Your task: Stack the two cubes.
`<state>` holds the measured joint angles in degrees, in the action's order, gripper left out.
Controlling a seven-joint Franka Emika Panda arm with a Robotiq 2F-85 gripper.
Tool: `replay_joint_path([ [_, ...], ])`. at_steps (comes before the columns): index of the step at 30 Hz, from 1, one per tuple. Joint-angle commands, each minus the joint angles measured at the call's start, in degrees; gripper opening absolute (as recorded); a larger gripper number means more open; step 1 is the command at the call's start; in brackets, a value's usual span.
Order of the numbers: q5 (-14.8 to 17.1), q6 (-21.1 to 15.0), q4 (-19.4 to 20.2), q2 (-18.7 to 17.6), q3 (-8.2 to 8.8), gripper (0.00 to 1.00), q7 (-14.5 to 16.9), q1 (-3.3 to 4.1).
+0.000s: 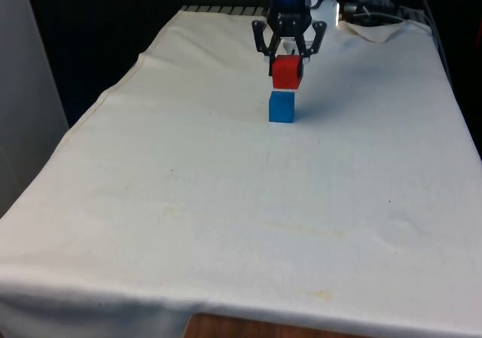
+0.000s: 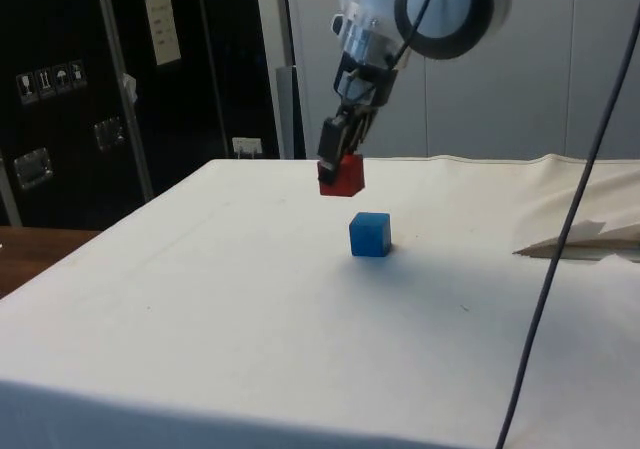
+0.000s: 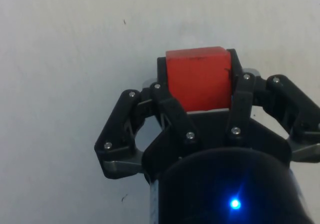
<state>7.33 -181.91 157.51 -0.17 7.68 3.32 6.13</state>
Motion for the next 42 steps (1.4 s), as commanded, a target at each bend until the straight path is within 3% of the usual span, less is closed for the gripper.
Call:
replay_joint_path([
  [1, 0.3, -0.9, 1.2, 0.9, -0.23, 0.0, 0.2, 0.23],
  [7, 0.2, -3.7, 3.8, 1.2, -0.34, 0.0, 0.4, 0.46],
  [8, 0.0, -2.5, 3.0, 0.7, 0.06, 0.0, 0.6, 0.0],
  [9, 0.2, -3.7, 3.8, 1.2, -0.34, 0.0, 0.4, 0.46],
  [14, 0.1, -6.1, 4.7, -0.1, -0.63, 0.0, 0.7, 0.52],
  [17, -0.2, -7.8, 4.9, -1.5, -0.8, 0.0, 1.0, 0.29],
  [18, 0.0, -7.3, 4.6, -2.1, -0.11, 0.0, 1.8, 0.0],
  [19, -0.3, -8.2, 4.9, -1.9, -0.86, 0.0, 1.0, 0.17],
  [27, -0.9, -11.5, 5.0, -5.2, -0.86, 0.0, 1.6, -0.46],
  [28, 0.0, -11.1, 4.6, -6.1, 0.4, 0.0, 3.0, -0.11],
  [29, -0.9, -11.8, 5.0, -5.5, -0.8, 0.0, 1.7, -0.52],
  [34, -1.3, -13.5, 5.4, -6.4, 0.0, 0.0, 2.9, -1.03],
  [37, -1.0, -14.2, 5.6, -6.4, 0.52, 0.0, 3.7, -0.86],
  [38, 0.0, -13.7, 5.0, -7.3, 1.49, 0.0, 4.8, -0.46],
  [39, -0.9, -14.4, 5.6, -6.4, 0.63, 0.0, 3.9, -0.8],
  [42, -0.7, -15.0, 5.6, -6.7, 0.74, 0.0, 4.1, -0.74],
])
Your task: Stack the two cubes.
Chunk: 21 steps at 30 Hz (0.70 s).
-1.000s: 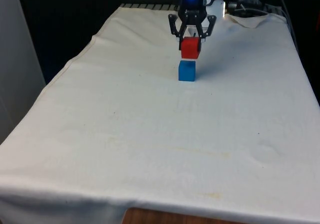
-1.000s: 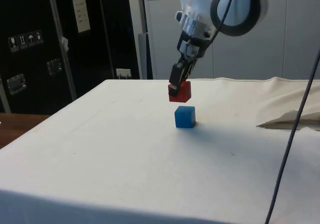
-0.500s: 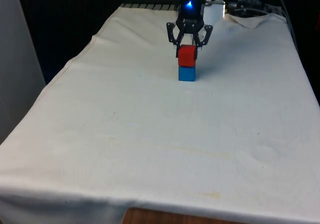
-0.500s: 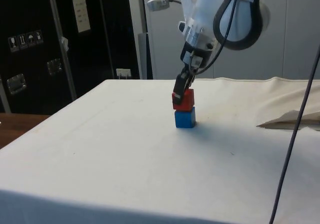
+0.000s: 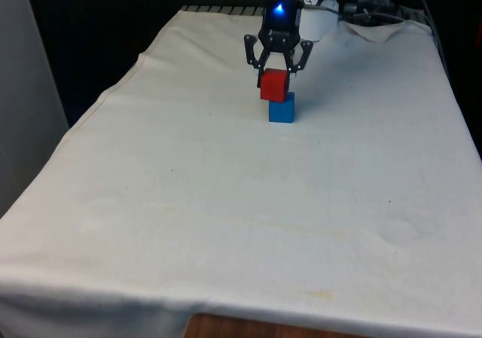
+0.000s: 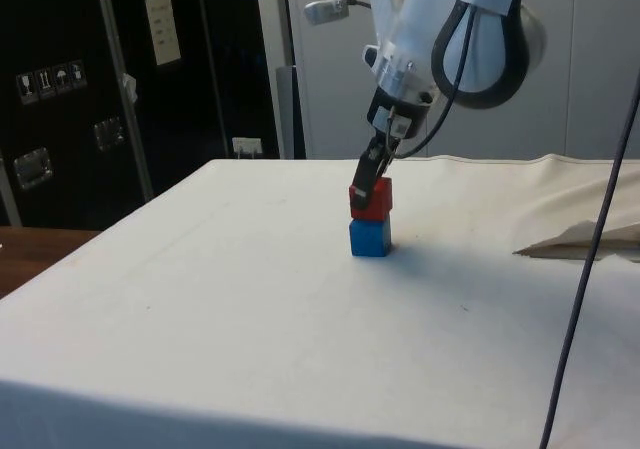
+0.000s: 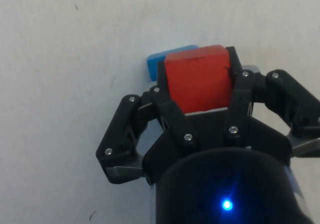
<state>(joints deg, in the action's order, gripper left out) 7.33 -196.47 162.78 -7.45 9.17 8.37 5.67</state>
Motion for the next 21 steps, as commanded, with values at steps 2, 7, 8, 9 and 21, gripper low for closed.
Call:
replay_joint_path([
  [2, -0.4, -0.7, 0.3, 0.3, -0.57, 0.0, -0.8, -0.11],
  [7, 0.0, -1.1, 0.3, 0.2, -0.63, 0.0, -0.7, 0.11],
  [8, 0.0, -1.2, 0.3, 0.2, -0.69, 0.0, -0.7, 0.11],
  [9, 0.1, -1.3, 0.4, 0.2, -0.8, 0.0, -0.9, 0.11],
  [21, -0.3, -2.3, 1.3, 0.6, -1.78, 0.0, -2.1, -0.06],
])
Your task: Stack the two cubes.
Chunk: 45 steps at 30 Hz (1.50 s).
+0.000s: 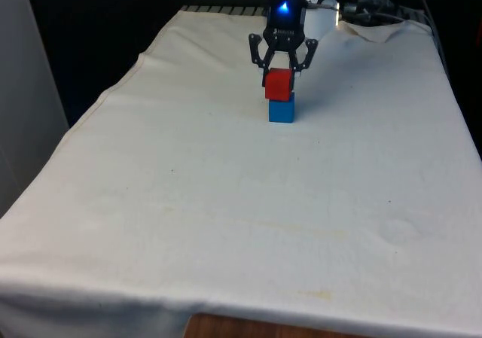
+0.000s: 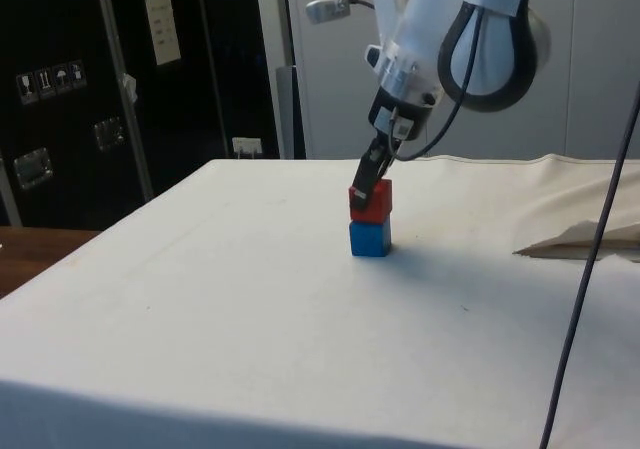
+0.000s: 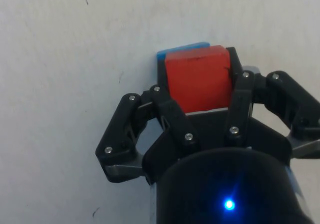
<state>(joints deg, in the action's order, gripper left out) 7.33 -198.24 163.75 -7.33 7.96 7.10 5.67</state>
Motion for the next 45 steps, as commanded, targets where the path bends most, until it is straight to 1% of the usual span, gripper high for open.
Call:
replay_joint_path([
  [1, -0.5, -0.7, 0.6, 0.5, -0.63, 0.0, -1.1, -0.11],
  [7, -0.6, -0.7, 0.6, 0.3, -0.69, 0.0, -1.4, -0.23],
  [8, 0.0, -0.1, 0.5, -0.1, 0.0, 0.0, -0.3, 0.0],
  [9, -0.6, -0.7, 0.6, 0.3, -0.69, 0.0, -1.4, -0.23],
  [16, -0.6, -0.9, 0.4, 0.3, -0.69, 0.0, -1.4, -0.17],
  [17, 0.0, -0.3, 0.2, -0.1, 0.0, 0.0, -0.3, 0.0],
  [18, -0.6, -0.9, 0.4, 0.3, -0.69, 0.0, -1.4, -0.17],
  [26, -0.8, -0.7, 0.1, 0.1, -0.97, 0.0, -2.1, -0.23],
  [27, 0.0, -0.3, 0.0, -0.3, 0.0, 0.0, -0.6, 0.0],
  [28, -0.9, -0.8, 0.0, -0.1, -1.03, 0.0, -2.3, -0.23],
  [31, -0.9, -0.8, -0.2, -0.4, -1.09, 0.0, -2.5, -0.29],
  [34, -0.8, -0.9, -0.3, -0.6, -1.03, 0.0, -2.5, -0.29],
  [35, 0.0, -0.3, -0.4, -0.8, -0.06, 0.0, -1.0, 0.0],
  [36, 0.0, -0.3, -0.4, -0.8, -0.06, 0.0, -1.0, 0.0],
  [37, -0.7, -0.9, -0.3, -0.6, -0.97, 0.0, -2.5, -0.23],
  [43, -0.4, -0.7, -0.3, -0.6, -0.57, 0.0, -1.8, -0.11],
  [44, 0.0, -0.3, -0.4, -0.8, -0.06, 0.0, -1.1, 0.0],
  [45, -0.3, -0.7, -0.3, -0.7, -0.52, 0.0, -1.8, -0.11],
])
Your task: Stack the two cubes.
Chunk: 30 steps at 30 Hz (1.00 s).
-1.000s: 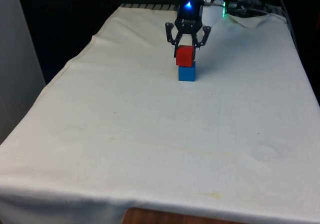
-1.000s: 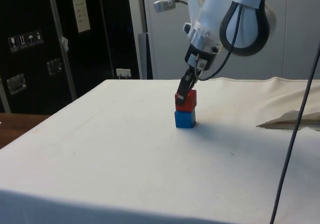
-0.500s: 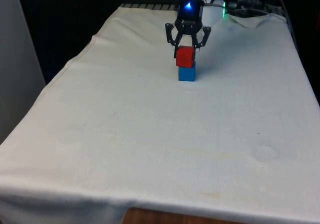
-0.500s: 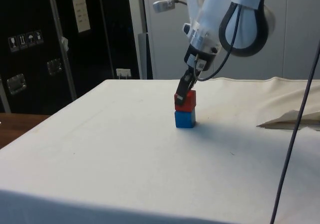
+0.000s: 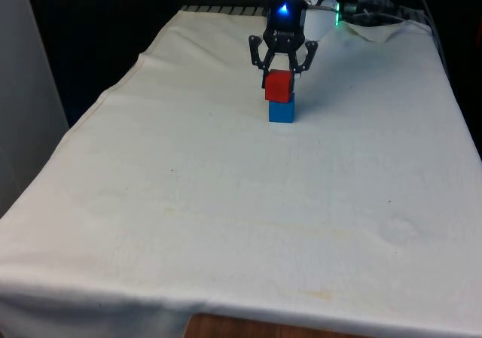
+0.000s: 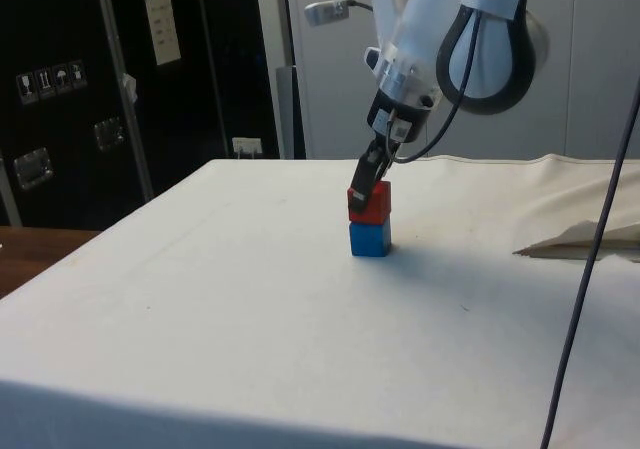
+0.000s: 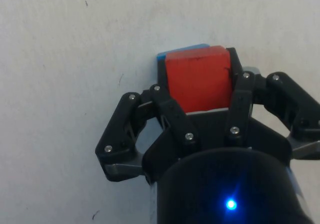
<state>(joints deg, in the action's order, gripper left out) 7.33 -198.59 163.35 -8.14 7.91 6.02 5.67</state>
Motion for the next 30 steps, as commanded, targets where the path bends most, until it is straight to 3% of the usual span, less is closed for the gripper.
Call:
replay_joint_path([
  [1, -0.3, -0.3, 0.0, 0.1, -0.4, 0.0, -0.6, -0.11],
  [3, -0.2, -0.2, 0.0, 0.0, -0.29, 0.01, -0.4, -0.06],
  [4, -0.2, -0.2, 0.0, -0.1, -0.23, 0.06, -0.3, -0.06],
  [7, -0.1, -0.2, 0.0, -0.1, -0.17, 0.34, -0.3, -0.06],
  [8, -0.1, -0.2, 0.0, -0.1, -0.17, 0.54, -0.2, -0.06],
  [9, 0.0, 0.0, 0.0, -0.1, 0.0, 0.63, 0.0, 0.0],
  [10, -0.1, -0.2, 0.0, -0.1, -0.17, 0.63, -0.2, 0.0],
  [13, -0.1, -0.1, -0.1, -0.1, -0.11, 0.97, -0.2, 0.0],
  [20, -0.1, -0.1, -0.1, -0.2, -0.11, 1.0, -0.1, 0.0],
  [24, 0.1, 1.3, 0.2, 1.9, 0.11, 1.0, 0.1, 0.0],
  [25, 0.0, 0.0, -0.2, 0.4, 0.06, 1.0, 0.1, 0.0],
  [30, 0.2, 4.1, 0.2, 4.5, 0.34, 1.0, 0.3, -0.06],
])
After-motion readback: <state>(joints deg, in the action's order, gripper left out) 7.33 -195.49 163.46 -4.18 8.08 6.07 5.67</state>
